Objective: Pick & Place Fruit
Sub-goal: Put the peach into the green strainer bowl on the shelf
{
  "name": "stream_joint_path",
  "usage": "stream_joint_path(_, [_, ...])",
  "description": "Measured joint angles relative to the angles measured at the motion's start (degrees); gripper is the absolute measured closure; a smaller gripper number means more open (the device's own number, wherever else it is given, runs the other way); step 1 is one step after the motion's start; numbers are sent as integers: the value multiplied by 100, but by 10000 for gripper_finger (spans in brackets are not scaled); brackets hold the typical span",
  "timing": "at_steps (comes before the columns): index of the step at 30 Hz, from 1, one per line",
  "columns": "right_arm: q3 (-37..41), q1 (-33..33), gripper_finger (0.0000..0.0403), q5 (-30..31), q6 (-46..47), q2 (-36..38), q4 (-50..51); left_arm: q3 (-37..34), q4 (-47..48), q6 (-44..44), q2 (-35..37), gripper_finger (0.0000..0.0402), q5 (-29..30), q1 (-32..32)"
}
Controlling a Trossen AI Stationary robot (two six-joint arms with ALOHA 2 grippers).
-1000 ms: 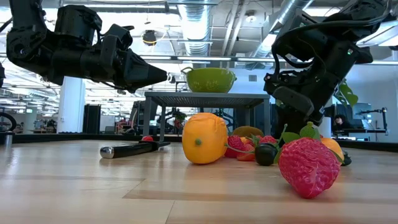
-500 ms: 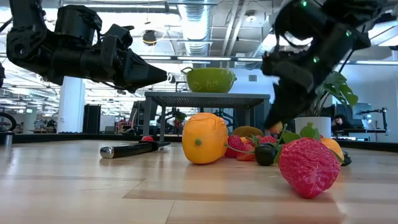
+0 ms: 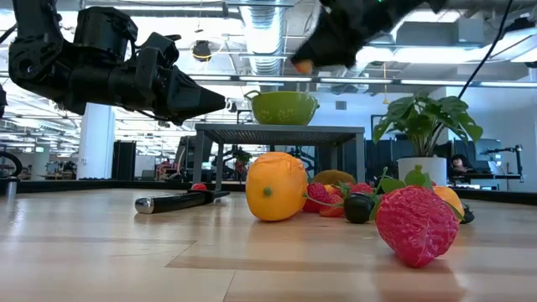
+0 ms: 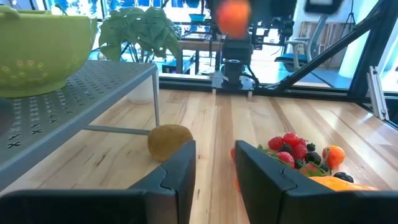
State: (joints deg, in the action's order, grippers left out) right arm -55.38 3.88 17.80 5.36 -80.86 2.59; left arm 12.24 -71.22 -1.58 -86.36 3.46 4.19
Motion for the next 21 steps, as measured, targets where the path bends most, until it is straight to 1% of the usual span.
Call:
stream_joint_path(3, [-352, -272, 281, 1, -385, -14, -6, 0, 0, 0, -1, 296, 0, 2])
stream_joint_path(9, [-737, -953, 281, 1, -539, -57, -18, 0, 0, 1, -1, 296, -2, 2])
stream_joint_path(15, [-758, -1635, 280, 4, -432, -59, 9, 1, 0, 2, -1, 296, -7, 0])
stream_joint_path(21, [-758, -2089, 281, 3, -385, -84, 14, 0, 0, 0, -1, 296, -13, 1])
